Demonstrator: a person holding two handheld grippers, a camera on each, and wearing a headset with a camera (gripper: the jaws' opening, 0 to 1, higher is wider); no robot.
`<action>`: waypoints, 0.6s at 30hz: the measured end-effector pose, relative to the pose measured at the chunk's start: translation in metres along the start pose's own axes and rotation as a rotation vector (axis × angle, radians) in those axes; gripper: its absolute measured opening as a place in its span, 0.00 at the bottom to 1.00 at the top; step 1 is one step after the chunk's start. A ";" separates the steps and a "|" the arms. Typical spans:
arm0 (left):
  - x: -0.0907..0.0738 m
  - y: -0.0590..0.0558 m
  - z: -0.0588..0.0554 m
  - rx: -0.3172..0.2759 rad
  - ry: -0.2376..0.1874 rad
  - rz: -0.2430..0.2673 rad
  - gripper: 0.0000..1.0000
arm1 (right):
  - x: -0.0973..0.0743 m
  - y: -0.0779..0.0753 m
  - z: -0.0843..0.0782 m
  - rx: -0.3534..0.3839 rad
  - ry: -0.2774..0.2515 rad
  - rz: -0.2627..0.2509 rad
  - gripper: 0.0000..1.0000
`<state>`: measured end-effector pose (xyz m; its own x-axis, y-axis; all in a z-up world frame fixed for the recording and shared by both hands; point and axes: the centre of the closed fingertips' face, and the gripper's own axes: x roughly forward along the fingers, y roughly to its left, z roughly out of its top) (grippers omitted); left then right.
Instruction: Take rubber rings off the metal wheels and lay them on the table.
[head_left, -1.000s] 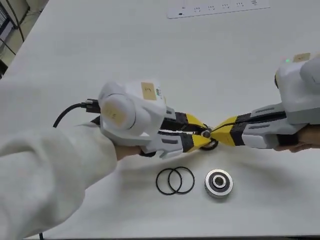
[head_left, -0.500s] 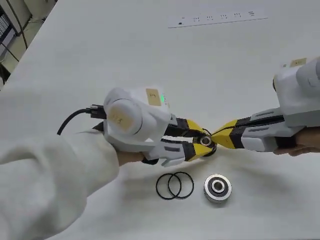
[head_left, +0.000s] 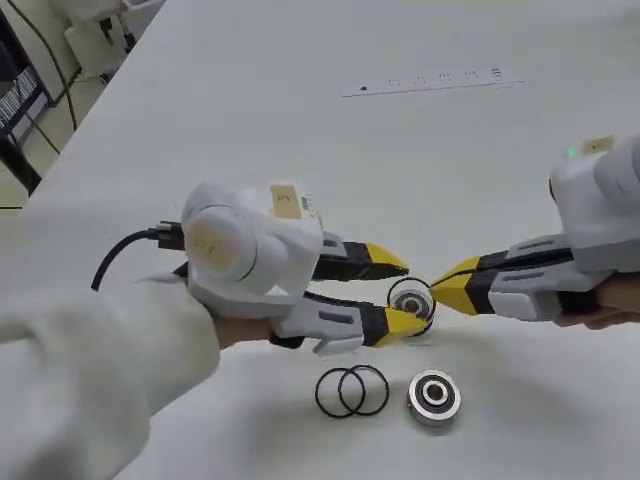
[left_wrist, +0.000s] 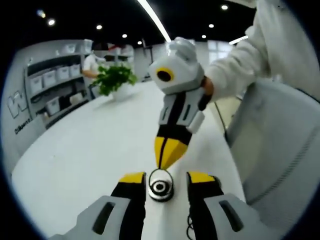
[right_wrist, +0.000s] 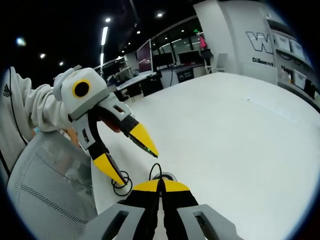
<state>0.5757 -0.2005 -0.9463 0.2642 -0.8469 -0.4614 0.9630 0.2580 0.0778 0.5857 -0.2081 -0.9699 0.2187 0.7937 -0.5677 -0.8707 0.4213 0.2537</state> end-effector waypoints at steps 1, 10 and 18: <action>-0.003 0.001 0.003 -0.003 -0.007 0.005 0.35 | -0.001 0.001 0.001 -0.005 -0.003 -0.002 0.00; -0.038 0.000 0.015 -0.051 -0.045 0.071 0.45 | -0.018 0.013 0.015 -0.045 -0.042 -0.008 0.00; -0.064 -0.014 0.019 -0.007 -0.023 0.095 0.54 | -0.025 0.025 0.020 -0.067 -0.044 0.001 0.00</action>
<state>0.5465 -0.1584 -0.9014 0.3555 -0.8290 -0.4318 0.9332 0.3407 0.1141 0.5672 -0.2088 -0.9339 0.2355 0.8133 -0.5321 -0.8981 0.3914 0.2007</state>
